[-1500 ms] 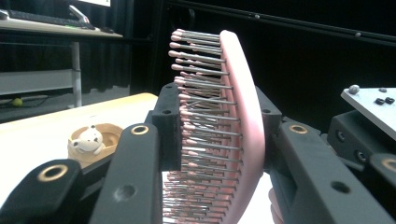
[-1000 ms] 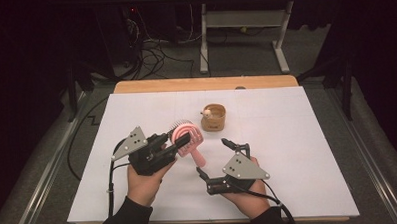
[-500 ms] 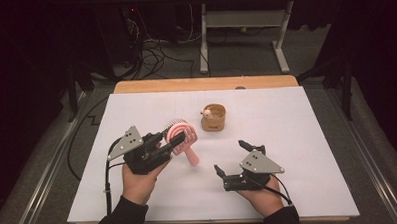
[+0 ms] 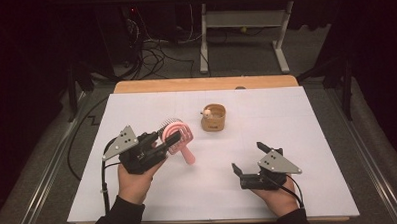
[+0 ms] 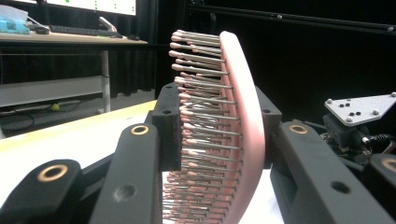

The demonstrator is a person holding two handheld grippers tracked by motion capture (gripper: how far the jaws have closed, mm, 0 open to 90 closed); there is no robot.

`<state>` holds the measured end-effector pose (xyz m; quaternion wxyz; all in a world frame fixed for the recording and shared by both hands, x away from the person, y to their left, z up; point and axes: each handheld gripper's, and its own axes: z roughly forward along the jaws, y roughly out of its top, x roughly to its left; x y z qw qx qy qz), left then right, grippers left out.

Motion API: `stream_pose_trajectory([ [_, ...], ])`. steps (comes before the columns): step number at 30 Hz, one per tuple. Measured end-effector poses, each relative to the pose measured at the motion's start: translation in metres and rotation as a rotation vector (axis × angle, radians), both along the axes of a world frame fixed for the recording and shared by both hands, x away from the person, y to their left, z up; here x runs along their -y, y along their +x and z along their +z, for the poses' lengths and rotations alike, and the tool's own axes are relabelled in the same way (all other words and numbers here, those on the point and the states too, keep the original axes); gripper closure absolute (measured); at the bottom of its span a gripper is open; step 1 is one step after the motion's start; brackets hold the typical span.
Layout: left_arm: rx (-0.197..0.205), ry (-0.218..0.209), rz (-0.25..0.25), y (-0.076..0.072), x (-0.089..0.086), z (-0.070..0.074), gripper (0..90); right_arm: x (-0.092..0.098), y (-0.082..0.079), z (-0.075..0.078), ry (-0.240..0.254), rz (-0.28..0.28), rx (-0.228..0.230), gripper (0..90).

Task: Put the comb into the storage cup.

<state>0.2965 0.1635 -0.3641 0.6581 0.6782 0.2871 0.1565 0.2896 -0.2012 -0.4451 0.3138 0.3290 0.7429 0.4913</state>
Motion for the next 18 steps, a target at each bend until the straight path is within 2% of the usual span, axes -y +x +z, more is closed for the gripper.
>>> stream_pose_trajectory([
  [6, 0.002, 0.003, 0.011, 0.0, -0.005, 0.0, 63.6, 0.021, -0.004, -0.002, 0.004, -0.043, -0.005, 0.0],
  [9, 0.004, 0.01, 0.012, 0.0, -0.007, 0.0, 63.6, 0.031, -0.005, -0.004, 0.01, -0.06, -0.021, 0.1],
  [16, 0.006, 0.002, 0.013, -0.002, -0.011, 0.002, 63.6, 0.049, -0.006, -0.007, 0.024, -0.105, -0.048, 0.1],
  [18, 0.012, -0.001, 0.015, -0.003, -0.011, 0.003, 63.6, 0.054, -0.007, -0.007, 0.028, -0.114, -0.044, 0.1],
])
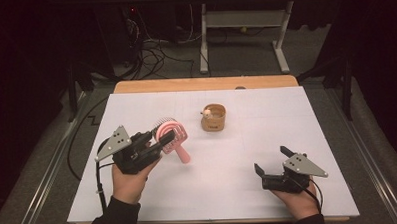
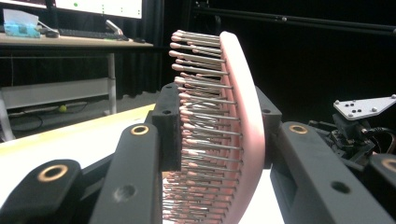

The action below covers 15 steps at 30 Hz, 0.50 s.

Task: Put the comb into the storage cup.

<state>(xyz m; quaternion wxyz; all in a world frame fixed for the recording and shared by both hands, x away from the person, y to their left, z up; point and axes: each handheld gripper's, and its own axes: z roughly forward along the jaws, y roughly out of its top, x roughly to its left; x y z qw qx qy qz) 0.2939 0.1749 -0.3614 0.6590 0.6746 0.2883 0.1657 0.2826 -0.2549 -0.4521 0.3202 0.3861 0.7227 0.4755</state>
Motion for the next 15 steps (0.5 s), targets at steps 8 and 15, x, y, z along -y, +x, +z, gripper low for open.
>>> stream_pose_trajectory([
  [8, 0.012, -0.005, 0.008, 0.0, -0.004, 0.001, 63.6, 0.018, -0.005, 0.001, 0.008, -0.043, 0.001, 0.0],
  [15, 0.009, 0.0, 0.007, 0.0, 0.0, 0.0, 63.6, 0.024, -0.008, 0.002, 0.011, -0.05, 0.005, 0.0],
])
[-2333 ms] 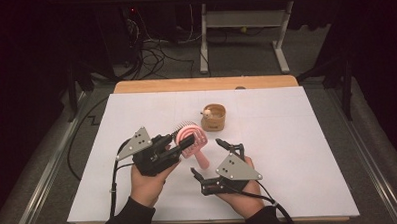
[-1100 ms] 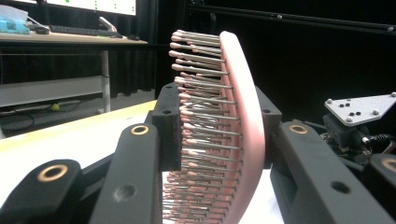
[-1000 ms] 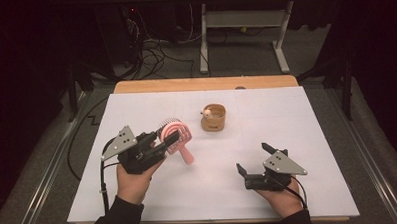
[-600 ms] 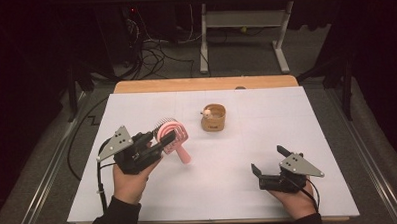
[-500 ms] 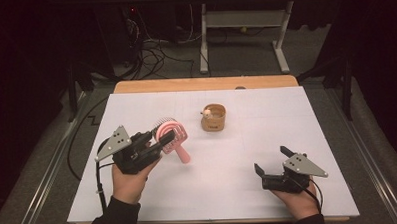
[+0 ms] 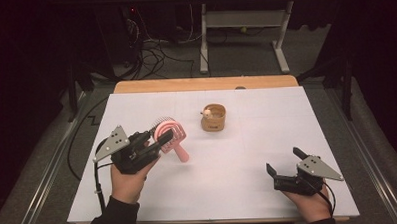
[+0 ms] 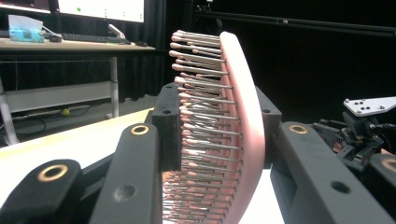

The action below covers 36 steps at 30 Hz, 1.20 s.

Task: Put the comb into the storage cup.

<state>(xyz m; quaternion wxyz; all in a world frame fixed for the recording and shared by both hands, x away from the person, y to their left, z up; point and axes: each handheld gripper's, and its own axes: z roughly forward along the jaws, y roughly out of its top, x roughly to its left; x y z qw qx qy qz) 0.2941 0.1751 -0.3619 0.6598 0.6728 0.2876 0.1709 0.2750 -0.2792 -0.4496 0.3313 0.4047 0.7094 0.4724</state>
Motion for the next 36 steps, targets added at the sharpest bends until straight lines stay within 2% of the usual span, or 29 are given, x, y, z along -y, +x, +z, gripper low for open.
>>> stream_pose_trajectory([
  [3, 0.002, 0.005, -0.002, 0.0, 0.002, 0.0, 63.6, -0.002, 0.0, 0.0, -0.003, 0.007, 0.003, 0.0],
  [7, 0.003, -0.009, -0.006, 0.001, 0.003, 0.001, 63.6, -0.005, 0.0, -0.001, -0.004, 0.009, -0.003, 0.0],
  [15, -0.01, -0.025, -0.025, 0.005, 0.016, 0.005, 63.6, -0.009, 0.001, -0.001, -0.016, 0.029, 0.003, 0.0],
  [18, -0.018, -0.046, -0.039, 0.011, 0.021, 0.011, 63.7, -0.01, 0.0, 0.0, -0.013, 0.033, 0.005, 0.1],
  [20, -0.007, -0.029, -0.037, 0.014, 0.025, 0.014, 63.6, -0.01, 0.001, 0.0, -0.016, 0.04, 0.011, 0.0],
  [24, -0.005, -0.052, -0.04, 0.021, 0.033, 0.021, 63.6, -0.011, 0.001, 0.0, -0.011, 0.046, 0.01, 0.1],
  [36, 0.015, -0.046, -0.039, 0.04, 0.057, 0.041, 63.6, -0.013, 0.001, 0.001, -0.016, 0.058, 0.015, 0.1],
])
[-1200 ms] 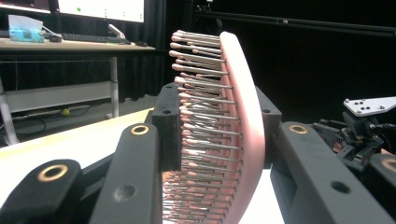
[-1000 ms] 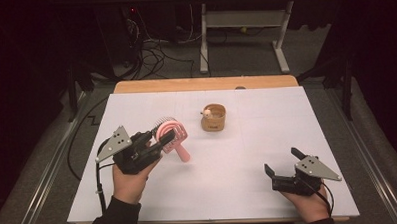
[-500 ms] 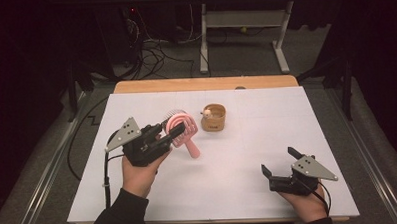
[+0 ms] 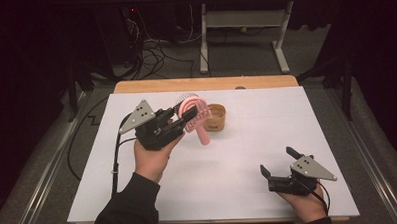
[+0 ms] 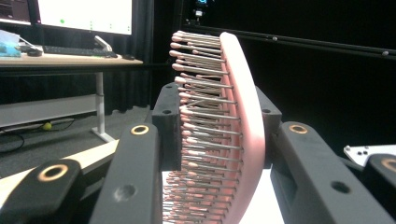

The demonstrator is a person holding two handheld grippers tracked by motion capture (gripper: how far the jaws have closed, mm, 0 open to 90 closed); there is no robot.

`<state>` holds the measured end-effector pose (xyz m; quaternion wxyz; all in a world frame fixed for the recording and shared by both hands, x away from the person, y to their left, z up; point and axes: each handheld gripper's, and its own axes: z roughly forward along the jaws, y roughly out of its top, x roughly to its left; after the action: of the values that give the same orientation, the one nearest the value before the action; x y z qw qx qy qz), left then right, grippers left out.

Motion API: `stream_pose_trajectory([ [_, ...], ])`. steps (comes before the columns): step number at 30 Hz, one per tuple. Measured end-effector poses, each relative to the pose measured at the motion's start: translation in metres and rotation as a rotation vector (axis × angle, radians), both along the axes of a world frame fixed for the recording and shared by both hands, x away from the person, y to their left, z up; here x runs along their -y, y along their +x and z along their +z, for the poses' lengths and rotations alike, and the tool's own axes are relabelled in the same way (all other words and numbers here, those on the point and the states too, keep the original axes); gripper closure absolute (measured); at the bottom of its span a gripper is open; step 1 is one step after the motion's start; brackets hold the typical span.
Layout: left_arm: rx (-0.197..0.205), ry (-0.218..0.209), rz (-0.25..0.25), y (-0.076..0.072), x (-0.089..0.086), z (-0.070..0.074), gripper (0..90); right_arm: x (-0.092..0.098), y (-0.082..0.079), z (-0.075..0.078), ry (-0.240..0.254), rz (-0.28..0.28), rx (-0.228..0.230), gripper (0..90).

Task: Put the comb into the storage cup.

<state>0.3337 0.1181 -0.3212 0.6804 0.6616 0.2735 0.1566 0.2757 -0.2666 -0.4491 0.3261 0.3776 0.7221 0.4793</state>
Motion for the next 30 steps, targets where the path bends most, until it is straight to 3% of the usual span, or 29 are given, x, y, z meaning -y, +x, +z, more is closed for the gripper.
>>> stream_pose_trajectory([
  [4, -0.016, -0.013, 0.002, 0.01, 0.007, 0.002, 63.6, 0.001, 0.0, 0.0, 0.011, -0.002, -0.001, 0.0],
  [9, -0.017, 0.002, 0.003, 0.02, 0.017, 0.005, 63.6, 0.001, -0.001, 0.0, 0.009, -0.002, 0.004, 0.1],
  [13, -0.035, -0.016, 0.003, 0.029, 0.022, 0.005, 63.6, 0.002, -0.001, 0.001, 0.007, 0.0, 0.01, 0.0],
  [21, -0.039, -0.038, 0.026, 0.045, 0.026, 0.011, 63.6, 0.002, 0.0, 0.001, 0.015, -0.002, 0.009, 0.1],
  [30, -0.025, -0.021, 0.043, 0.058, 0.034, 0.02, 63.6, 0.003, -0.001, 0.001, 0.017, -0.003, 0.009, 0.1],
])
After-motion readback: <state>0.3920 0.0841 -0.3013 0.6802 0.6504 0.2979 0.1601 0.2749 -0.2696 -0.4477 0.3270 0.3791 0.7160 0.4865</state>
